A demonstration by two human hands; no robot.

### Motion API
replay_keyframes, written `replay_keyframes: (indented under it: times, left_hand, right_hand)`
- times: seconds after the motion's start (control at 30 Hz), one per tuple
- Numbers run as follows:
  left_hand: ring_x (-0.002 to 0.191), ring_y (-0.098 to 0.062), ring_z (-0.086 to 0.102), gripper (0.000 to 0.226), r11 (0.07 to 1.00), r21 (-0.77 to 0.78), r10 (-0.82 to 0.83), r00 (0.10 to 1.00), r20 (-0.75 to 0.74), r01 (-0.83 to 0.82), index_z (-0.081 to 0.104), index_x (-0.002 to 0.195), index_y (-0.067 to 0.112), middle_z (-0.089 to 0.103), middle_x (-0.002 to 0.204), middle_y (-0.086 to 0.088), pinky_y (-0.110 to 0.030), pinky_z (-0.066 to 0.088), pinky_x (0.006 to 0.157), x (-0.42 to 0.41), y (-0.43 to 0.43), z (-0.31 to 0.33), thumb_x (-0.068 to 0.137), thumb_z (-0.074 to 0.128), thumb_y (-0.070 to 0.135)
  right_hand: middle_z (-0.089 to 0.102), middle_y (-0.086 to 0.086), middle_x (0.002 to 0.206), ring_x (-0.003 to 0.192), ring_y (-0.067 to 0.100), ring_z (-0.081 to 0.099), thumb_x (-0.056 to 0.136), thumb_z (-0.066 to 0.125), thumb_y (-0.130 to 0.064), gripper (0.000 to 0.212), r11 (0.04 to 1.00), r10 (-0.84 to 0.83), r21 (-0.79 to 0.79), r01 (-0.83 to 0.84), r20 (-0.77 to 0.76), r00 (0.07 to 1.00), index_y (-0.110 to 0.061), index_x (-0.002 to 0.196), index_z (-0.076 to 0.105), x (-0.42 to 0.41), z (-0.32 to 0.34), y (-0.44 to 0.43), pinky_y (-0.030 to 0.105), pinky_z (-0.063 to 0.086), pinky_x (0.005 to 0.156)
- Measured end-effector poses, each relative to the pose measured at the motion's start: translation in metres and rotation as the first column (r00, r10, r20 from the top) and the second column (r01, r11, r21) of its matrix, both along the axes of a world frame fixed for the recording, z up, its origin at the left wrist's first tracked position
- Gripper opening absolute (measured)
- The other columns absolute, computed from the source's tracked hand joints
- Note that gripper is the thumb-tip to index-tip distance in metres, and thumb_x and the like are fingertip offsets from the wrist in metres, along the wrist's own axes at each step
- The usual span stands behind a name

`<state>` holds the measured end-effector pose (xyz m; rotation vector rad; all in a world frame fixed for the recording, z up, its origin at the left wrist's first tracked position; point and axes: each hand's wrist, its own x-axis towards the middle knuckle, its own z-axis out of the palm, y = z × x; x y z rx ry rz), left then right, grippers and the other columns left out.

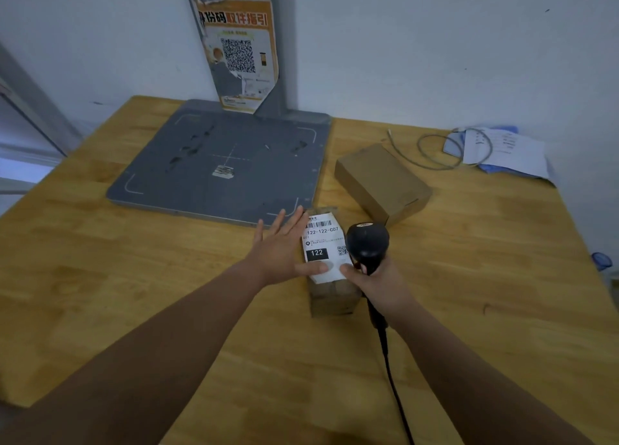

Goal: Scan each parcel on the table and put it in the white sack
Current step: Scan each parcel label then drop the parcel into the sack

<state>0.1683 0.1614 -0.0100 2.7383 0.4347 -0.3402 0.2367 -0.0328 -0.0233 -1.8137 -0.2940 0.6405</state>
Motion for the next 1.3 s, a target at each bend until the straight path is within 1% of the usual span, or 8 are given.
replay_keyframes:
  times: [0.07, 0.13, 0.23, 0.33, 0.4, 0.53, 1.0, 1.3]
  left_hand:
    - [0.147, -0.018, -0.019, 0.117, 1.000, -0.024, 0.019, 1.000, 0.016, -0.019, -0.010, 0.154, 0.026, -0.019, 0.160, 0.008, -0.053, -0.011, 0.117, 0.001, -0.002, -0.003, 0.070, 0.052, 0.081]
    - [0.147, -0.023, -0.019, 0.119, 0.997, -0.045, 0.070, 0.997, 0.037, -0.069, -0.008, 0.153, 0.029, -0.020, 0.160, 0.001, -0.052, -0.008, 0.117, 0.001, -0.005, -0.006, 0.068, 0.055, 0.081]
    - [0.148, -0.027, -0.002, 0.117, 0.981, -0.143, 0.143, 0.986, 0.081, -0.130, -0.003, 0.154, 0.030, -0.004, 0.162, -0.005, -0.053, 0.006, 0.119, -0.001, -0.008, -0.013, 0.068, 0.058, 0.079]
    - [0.146, -0.023, 0.017, 0.091, 0.892, -0.429, 0.235, 0.956, 0.177, -0.140, 0.008, 0.155, 0.023, 0.015, 0.160, -0.002, -0.046, 0.024, 0.117, -0.005, -0.008, -0.012, 0.086, 0.058, 0.055]
    - [0.145, -0.019, 0.020, 0.078, 0.838, -0.531, 0.270, 0.943, 0.196, -0.130, 0.013, 0.155, 0.022, 0.021, 0.159, -0.001, -0.040, 0.027, 0.115, -0.006, -0.005, -0.010, 0.092, 0.056, 0.042]
    - [0.145, -0.020, 0.019, 0.091, 0.791, -0.595, 0.267, 0.956, 0.123, -0.144, 0.014, 0.154, 0.027, 0.023, 0.158, 0.002, -0.048, 0.026, 0.116, -0.005, 0.003, -0.010, 0.083, 0.071, 0.041]
    - [0.144, -0.029, 0.015, 0.095, 0.839, -0.504, 0.308, 0.942, 0.129, -0.206, 0.018, 0.153, 0.032, 0.024, 0.157, -0.004, -0.052, 0.023, 0.115, -0.004, -0.006, -0.010, 0.078, 0.074, 0.047]
    - [0.144, -0.030, 0.015, 0.095, 0.842, -0.499, 0.298, 0.948, 0.113, -0.205, 0.016, 0.153, 0.033, 0.023, 0.158, -0.004, -0.052, 0.023, 0.113, -0.004, -0.005, -0.009, 0.078, 0.073, 0.049]
  right_hand:
    - [0.071, -0.003, 0.097, 0.089, 0.009, 0.067, 0.083, 0.075, -0.017, 0.029, 0.999, -0.022, -0.039, 0.026, 0.081, 0.996, -0.013, 0.110, 0.065, 0.001, 0.006, -0.003, 0.017, 0.052, 0.067]
    - [0.067, -0.003, 0.075, 0.069, 0.009, 0.063, 0.083, 0.074, -0.018, 0.013, 0.993, -0.020, -0.110, 0.036, 0.141, 0.990, -0.007, 0.089, 0.068, 0.003, 0.016, -0.009, 0.026, 0.050, 0.060]
    - [0.055, 0.004, 0.051, 0.044, 0.013, 0.053, 0.087, 0.069, -0.017, 0.028, 0.987, 0.055, -0.154, -0.044, 0.068, 0.996, -0.003, 0.064, 0.060, 0.001, 0.035, -0.012, 0.031, 0.046, 0.053]
    - [0.057, 0.008, 0.053, 0.041, 0.014, 0.054, 0.087, 0.067, -0.014, 0.022, 0.988, 0.083, -0.133, -0.082, 0.005, 0.997, -0.001, 0.071, 0.061, -0.005, 0.053, -0.006, 0.027, 0.047, 0.045]
    - [0.058, 0.009, 0.054, 0.042, 0.017, 0.055, 0.087, 0.065, -0.014, 0.021, 0.985, 0.079, -0.156, -0.072, 0.041, 0.996, -0.003, 0.070, 0.060, -0.011, 0.056, -0.002, 0.032, 0.049, 0.049]
    - [0.057, 0.009, 0.053, 0.044, 0.018, 0.055, 0.086, 0.065, -0.015, 0.021, 0.978, 0.047, -0.205, -0.032, 0.072, 0.996, -0.004, 0.068, 0.060, -0.018, 0.058, 0.000, 0.035, 0.050, 0.052]
    - [0.052, 0.007, 0.049, 0.042, 0.018, 0.052, 0.087, 0.062, -0.013, 0.027, 0.979, -0.030, -0.199, 0.038, 0.045, 0.999, -0.007, 0.061, 0.057, -0.035, 0.069, -0.005, 0.028, 0.049, 0.048]
    - [0.054, 0.011, 0.055, 0.049, 0.022, 0.054, 0.087, 0.062, -0.013, 0.020, 0.977, -0.017, -0.212, 0.025, 0.040, 0.999, -0.005, 0.070, 0.060, -0.037, 0.067, -0.004, 0.035, 0.053, 0.056]
